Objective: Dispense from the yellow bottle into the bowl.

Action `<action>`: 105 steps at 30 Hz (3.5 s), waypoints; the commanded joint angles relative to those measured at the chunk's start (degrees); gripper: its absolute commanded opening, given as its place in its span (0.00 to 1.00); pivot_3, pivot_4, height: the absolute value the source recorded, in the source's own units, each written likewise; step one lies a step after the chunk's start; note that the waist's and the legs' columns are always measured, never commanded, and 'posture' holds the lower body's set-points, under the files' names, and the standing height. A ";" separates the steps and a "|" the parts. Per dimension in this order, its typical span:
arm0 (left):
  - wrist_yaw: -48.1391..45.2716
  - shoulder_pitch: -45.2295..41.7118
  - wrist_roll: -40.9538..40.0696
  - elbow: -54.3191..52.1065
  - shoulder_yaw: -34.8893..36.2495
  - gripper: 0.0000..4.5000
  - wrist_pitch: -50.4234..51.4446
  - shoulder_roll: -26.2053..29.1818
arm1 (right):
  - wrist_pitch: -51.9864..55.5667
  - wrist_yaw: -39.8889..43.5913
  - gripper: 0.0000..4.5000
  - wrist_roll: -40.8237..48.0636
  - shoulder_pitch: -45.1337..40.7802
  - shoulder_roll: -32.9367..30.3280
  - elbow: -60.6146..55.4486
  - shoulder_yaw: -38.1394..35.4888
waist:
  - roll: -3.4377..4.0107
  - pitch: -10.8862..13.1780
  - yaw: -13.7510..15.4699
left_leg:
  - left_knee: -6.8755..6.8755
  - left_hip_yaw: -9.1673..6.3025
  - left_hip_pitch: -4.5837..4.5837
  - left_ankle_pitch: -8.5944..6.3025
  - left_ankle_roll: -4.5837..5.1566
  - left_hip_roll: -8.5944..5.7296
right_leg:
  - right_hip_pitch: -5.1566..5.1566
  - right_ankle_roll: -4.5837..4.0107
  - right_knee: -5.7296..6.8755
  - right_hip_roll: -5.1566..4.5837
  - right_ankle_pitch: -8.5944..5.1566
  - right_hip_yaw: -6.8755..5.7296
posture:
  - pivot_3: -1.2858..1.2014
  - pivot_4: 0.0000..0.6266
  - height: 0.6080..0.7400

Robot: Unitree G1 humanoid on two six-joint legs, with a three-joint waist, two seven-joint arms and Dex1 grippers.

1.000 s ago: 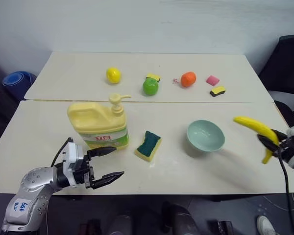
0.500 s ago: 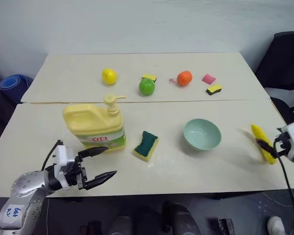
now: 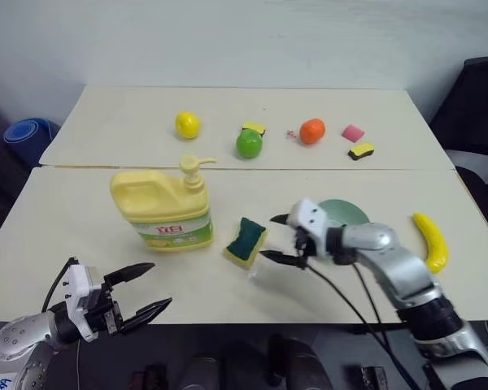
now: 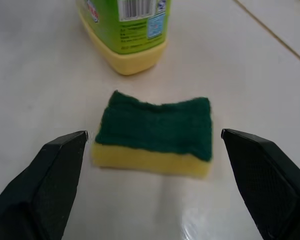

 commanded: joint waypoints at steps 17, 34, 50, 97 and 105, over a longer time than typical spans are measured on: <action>1.80 -6.78 0.17 -1.14 -3.45 1.00 1.44 0.07 | -8.76 2.23 0.02 0.85 -0.97 4.18 -1.97 -5.29 | -0.03 -0.02 -1.40 | 0.00 -0.01 0.02 0.04 -0.01 0.05 | 0.03 0.04 0.08 0.11 0.02 -0.09 | 0.52 0.24 1.00; -2.59 -14.38 1.51 0.10 -9.39 1.00 2.42 0.94 | -37.62 0.47 0.02 -3.94 11.80 -26.05 37.21 -38.05 | -0.06 0.00 -1.32 | -0.01 0.26 0.14 0.01 0.15 -0.04 | 0.19 0.09 0.00 0.14 0.05 0.04 | 0.52 0.24 1.00; -0.23 -12.60 0.37 -0.47 -3.71 1.00 3.20 2.16 | -27.90 18.31 0.99 15.41 14.58 -26.45 22.71 -40.29 | 0.24 0.08 -2.17 | -0.03 0.21 0.21 0.10 -0.04 0.17 | 0.17 0.10 0.04 0.15 0.05 0.09 | 0.52 0.24 1.00; 14.16 -43.92 -18.77 -0.28 1.63 0.21 21.65 15.30 | -12.53 29.87 0.00 -3.29 -30.84 -8.33 4.65 0.23 | 0.04 0.22 -1.44 | 0.01 0.02 0.06 0.22 -0.23 0.01 | 0.05 0.06 0.15 0.31 0.03 -0.23 | 0.52 0.24 1.00; 11.25 -48.92 -13.33 2.43 -4.25 0.01 21.22 11.71 | -11.17 35.55 0.00 -5.92 -40.94 -6.68 8.89 3.80 | 0.02 0.23 -1.87 | 0.01 0.08 0.03 0.22 -0.24 0.04 | 0.02 0.09 0.12 0.27 0.05 -0.28 | 0.52 0.24 1.00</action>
